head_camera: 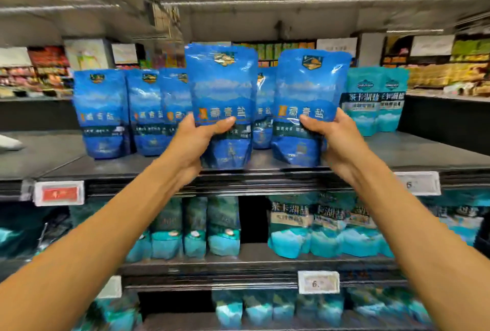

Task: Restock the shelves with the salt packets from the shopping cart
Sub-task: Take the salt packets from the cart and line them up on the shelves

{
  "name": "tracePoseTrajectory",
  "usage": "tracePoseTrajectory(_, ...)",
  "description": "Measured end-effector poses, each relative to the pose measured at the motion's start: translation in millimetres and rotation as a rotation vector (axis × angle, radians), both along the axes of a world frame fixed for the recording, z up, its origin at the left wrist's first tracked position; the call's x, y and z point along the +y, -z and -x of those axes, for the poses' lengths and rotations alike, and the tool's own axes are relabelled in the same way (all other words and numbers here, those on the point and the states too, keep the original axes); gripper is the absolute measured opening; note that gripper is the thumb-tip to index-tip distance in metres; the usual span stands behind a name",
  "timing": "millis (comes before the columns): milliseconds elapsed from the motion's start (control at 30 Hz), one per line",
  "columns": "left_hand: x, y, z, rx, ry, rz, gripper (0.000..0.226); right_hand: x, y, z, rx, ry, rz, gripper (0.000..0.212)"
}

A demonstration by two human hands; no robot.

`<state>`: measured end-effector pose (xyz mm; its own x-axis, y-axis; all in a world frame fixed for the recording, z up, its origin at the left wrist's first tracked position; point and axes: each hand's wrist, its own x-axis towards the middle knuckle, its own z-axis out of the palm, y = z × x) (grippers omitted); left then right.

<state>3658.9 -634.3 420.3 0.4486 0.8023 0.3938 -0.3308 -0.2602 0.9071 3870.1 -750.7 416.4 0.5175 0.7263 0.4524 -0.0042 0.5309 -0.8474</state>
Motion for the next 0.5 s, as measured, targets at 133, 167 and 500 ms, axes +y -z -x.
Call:
tracePoseTrajectory(133,18.9,7.3,-50.6,0.044,0.033,0.042,0.033,25.2,-5.7,-29.7,-0.072,0.093,0.085,0.031)
tracePoseTrajectory(167,23.8,8.9,-62.2,0.047,0.040,0.056,0.034,29.4,-4.2,-37.6,-0.073,0.110,0.096,0.030)
tracePoseTrajectory(500,57.3,8.3,-86.2,0.418,-0.075,-0.178,0.042,37.8,7.1,-77.9,-0.386,0.252,0.268,0.040)
